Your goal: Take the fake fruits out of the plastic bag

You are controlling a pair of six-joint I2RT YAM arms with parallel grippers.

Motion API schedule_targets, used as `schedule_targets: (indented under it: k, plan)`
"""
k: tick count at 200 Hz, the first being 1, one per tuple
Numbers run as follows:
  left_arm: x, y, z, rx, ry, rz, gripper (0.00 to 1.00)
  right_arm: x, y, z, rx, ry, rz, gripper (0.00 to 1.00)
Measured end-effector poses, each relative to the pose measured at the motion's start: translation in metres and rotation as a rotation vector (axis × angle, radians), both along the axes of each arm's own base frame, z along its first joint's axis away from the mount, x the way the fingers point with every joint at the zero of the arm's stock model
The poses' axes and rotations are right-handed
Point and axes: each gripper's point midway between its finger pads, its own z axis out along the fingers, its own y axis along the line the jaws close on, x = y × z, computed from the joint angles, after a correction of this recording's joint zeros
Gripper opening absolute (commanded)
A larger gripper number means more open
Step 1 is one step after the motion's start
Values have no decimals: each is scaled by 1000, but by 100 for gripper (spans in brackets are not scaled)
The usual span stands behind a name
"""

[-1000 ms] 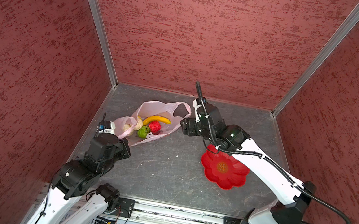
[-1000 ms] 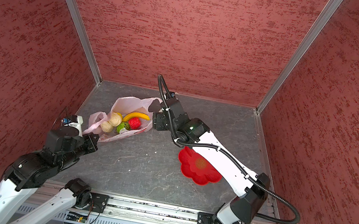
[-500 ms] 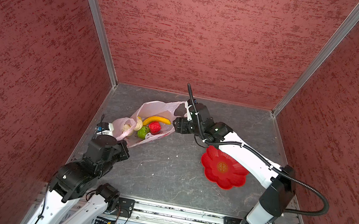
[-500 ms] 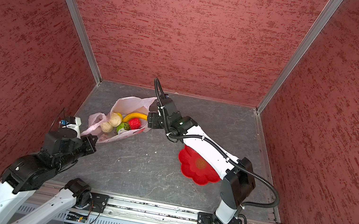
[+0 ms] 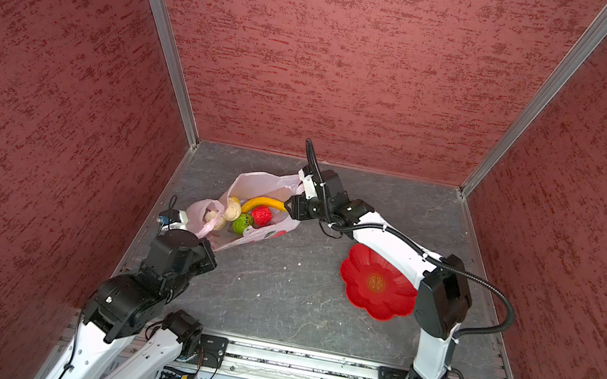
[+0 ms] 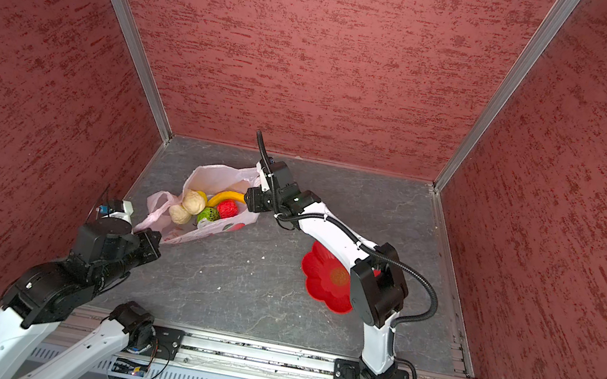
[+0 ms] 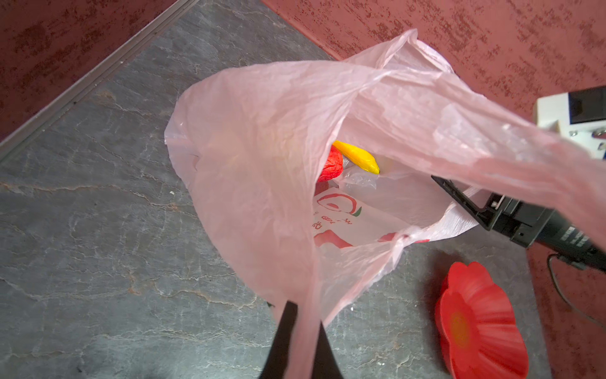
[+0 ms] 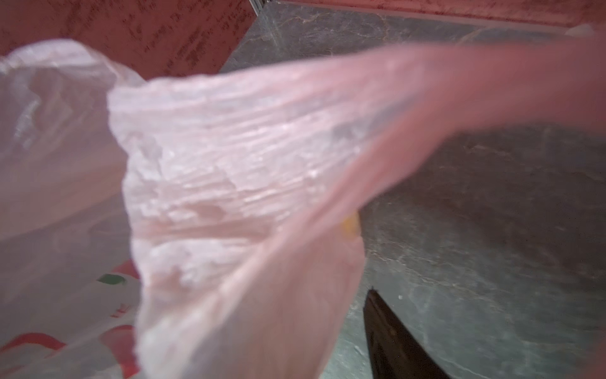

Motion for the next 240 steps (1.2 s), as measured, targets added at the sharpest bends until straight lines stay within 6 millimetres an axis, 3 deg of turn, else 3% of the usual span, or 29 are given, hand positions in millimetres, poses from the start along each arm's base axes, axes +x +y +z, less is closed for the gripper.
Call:
schedule_targets:
  k: [12,33,80,114,148,181,240]
  plan:
    - [1,0,0,2,2,4,30,0,4,5,15,-13,19,25]
    - [5,1,1,13,7,14,45,-1,9,12,39,-25,45,14]
    - [19,0,40,56,-43,8,83,-8,10,18,73,-22,73,3]
    - [30,0,47,113,-56,-3,99,-18,5,35,101,-32,81,0]
    - [41,-6,46,143,-68,-35,100,-27,-4,55,121,-51,80,0]
    - [46,-15,47,127,-71,-78,100,-49,-16,63,121,-46,85,0]
    - [24,-28,50,19,-97,-161,100,-100,-45,58,97,0,71,0]
